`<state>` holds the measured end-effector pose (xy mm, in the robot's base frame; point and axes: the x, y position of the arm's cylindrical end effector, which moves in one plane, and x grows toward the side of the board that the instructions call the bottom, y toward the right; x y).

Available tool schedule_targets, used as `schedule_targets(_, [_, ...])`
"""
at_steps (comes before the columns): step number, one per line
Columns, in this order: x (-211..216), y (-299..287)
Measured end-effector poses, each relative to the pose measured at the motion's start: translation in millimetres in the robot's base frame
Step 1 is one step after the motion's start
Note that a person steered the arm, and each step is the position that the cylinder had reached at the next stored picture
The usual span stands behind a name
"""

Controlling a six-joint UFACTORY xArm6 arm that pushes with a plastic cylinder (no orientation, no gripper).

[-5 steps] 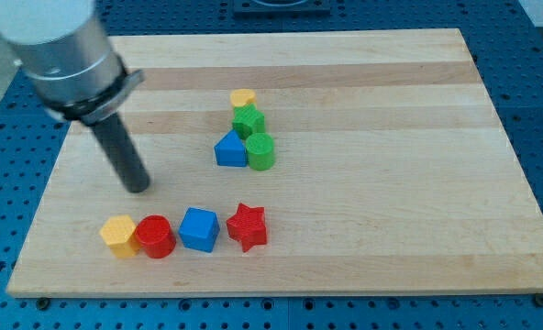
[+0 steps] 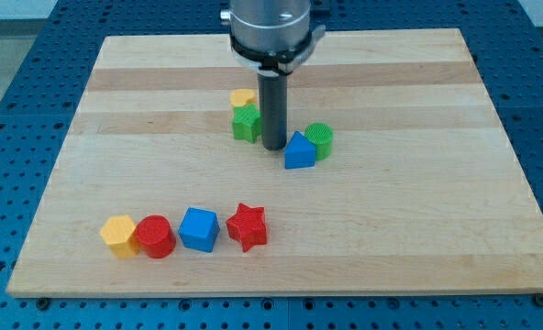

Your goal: Push the green circle to the right side of the red star

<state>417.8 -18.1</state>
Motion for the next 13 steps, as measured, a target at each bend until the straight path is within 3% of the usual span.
schedule_targets(1, [-20.3, 10.6])
schedule_targets(2, [-21.8, 59.9])
schedule_targets(4, [44.9, 69.6])
schedule_targets(6, [33.8, 70.2])
schedule_targets(7, [91.7, 66.7])
schedule_targets(8, [119.8, 66.7])
schedule_targets(9, [111.2, 69.1])
schedule_targets(10, [107.3, 109.6])
schedule_targets(11, [136.5, 170.7])
schedule_targets(12, [167.2, 162.7])
schedule_targets(13, [167.4, 122.3])
